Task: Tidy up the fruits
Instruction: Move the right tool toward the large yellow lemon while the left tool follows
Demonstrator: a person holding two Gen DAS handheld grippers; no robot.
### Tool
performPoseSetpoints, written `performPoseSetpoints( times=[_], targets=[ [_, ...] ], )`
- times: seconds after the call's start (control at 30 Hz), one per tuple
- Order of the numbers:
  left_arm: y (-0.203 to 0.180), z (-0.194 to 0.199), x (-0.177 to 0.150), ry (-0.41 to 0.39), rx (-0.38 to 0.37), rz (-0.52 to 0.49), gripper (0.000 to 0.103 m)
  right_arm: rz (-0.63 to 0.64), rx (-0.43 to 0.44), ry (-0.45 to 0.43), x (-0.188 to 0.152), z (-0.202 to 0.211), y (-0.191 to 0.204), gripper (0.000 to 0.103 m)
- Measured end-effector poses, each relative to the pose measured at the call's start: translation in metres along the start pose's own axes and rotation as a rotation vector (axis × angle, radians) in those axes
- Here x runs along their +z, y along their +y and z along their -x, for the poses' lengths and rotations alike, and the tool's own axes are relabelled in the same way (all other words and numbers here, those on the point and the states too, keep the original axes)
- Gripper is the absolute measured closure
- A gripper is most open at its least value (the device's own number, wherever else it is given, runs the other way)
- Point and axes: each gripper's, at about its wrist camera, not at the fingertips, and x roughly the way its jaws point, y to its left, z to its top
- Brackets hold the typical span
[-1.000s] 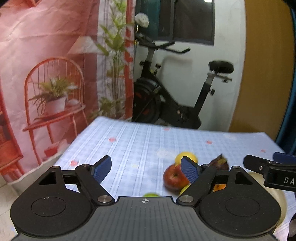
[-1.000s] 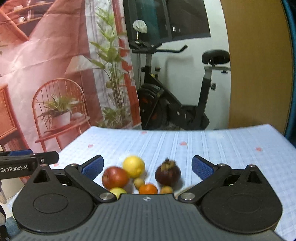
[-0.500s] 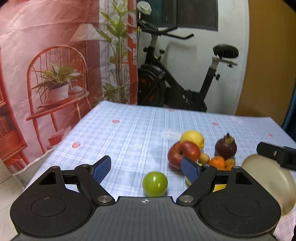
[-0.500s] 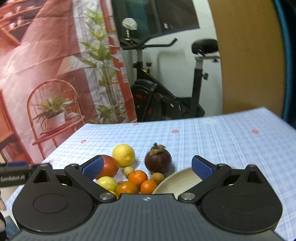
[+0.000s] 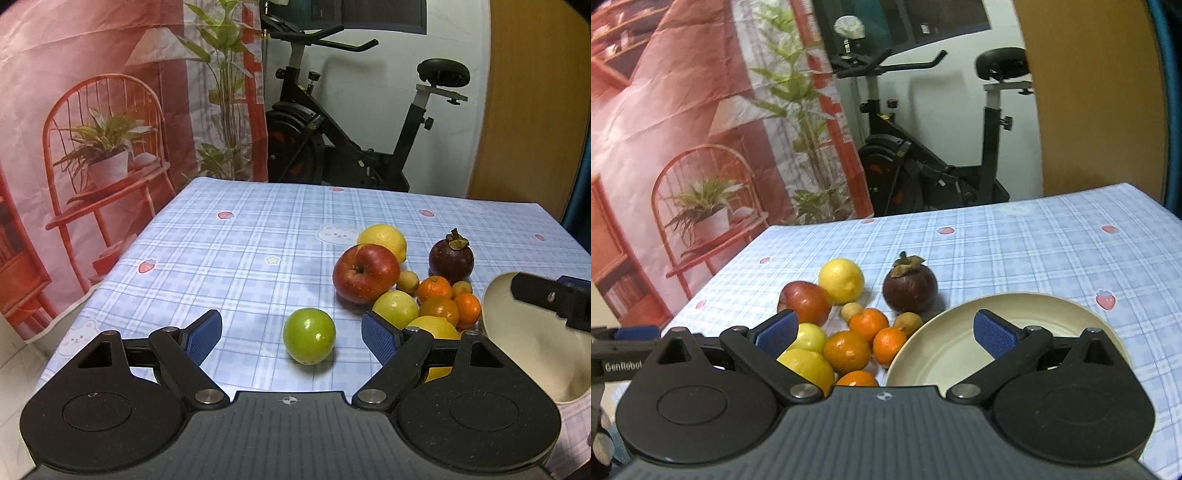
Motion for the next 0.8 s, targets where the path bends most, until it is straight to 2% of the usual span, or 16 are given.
performPoseSetpoints(
  times=[0.13, 0.27, 0.47, 0.53, 0.63, 0.8],
  targets=[
    [0.005, -0.001, -0.001, -0.011, -0.027, 0.041, 0.018, 0.052, 0.019, 0.031, -0.004, -0.004, 0.009, 0.0],
    [0.012, -0.003, -0.001, -0.019, 0.004, 0.069, 0.018, 0.062, 0.04, 0.098, -0.011, -0.013, 0.009, 0.004],
    [0.015, -0.01, -0.007, -0.01, -0.016, 0.082, 0.021, 0.118, 0.088, 0.142, -0.017, -0.02, 0.021, 0.02],
    [0.012, -0.011, -0.009, -0.013, -0.028, 0.067, 0.028, 0.157, 0.107, 0.15, -0.021, -0.022, 0.028, 0.03],
    [0.009, -0.014, -0.012, -0.011, -0.038, 0.05, 0.035, 0.229, 0.15, 0.154, -0.027, -0.025, 0.04, 0.039],
    [0.015, -0.019, -0.016, -0.002, -0.064, 0.086, 0.036, 0.332, 0.196, 0.152, -0.036, -0.035, 0.058, 0.045]
  ],
)
